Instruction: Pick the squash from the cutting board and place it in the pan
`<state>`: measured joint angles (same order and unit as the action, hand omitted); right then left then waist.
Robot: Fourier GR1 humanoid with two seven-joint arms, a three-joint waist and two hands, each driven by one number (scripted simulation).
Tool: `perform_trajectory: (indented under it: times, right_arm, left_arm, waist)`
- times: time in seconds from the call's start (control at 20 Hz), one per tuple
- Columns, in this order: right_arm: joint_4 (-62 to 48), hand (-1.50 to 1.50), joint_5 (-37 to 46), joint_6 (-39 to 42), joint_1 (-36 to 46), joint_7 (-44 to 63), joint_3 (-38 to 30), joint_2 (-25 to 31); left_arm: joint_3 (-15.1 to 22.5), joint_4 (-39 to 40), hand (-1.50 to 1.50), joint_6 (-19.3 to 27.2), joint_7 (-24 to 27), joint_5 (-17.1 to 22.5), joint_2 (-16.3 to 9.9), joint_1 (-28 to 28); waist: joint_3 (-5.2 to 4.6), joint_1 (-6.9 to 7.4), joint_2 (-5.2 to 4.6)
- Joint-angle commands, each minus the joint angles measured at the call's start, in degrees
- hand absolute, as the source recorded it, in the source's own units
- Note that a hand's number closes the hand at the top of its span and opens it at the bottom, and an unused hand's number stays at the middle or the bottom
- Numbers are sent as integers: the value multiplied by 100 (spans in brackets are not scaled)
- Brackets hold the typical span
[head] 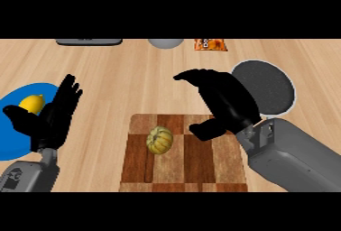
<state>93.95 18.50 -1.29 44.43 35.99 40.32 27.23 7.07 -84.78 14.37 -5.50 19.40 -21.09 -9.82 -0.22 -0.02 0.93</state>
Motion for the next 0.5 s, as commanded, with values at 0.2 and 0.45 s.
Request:
perform_trajectory:
  times: [0.2,0.45]
  right_arm:
    - [-655,-150,-166,1726,1511,1445,200,-1114]
    - [-1635,-150,-237,2746,2210,1901,482,-1632]
  left_arm:
    - [-9,-473,0,-39,-428,-35,-119,-107]
    - [-23,-472,0,-30,-478,-43,-45,-242]
  waist:
    - [13,174,-84]
    - [11,175,-102]
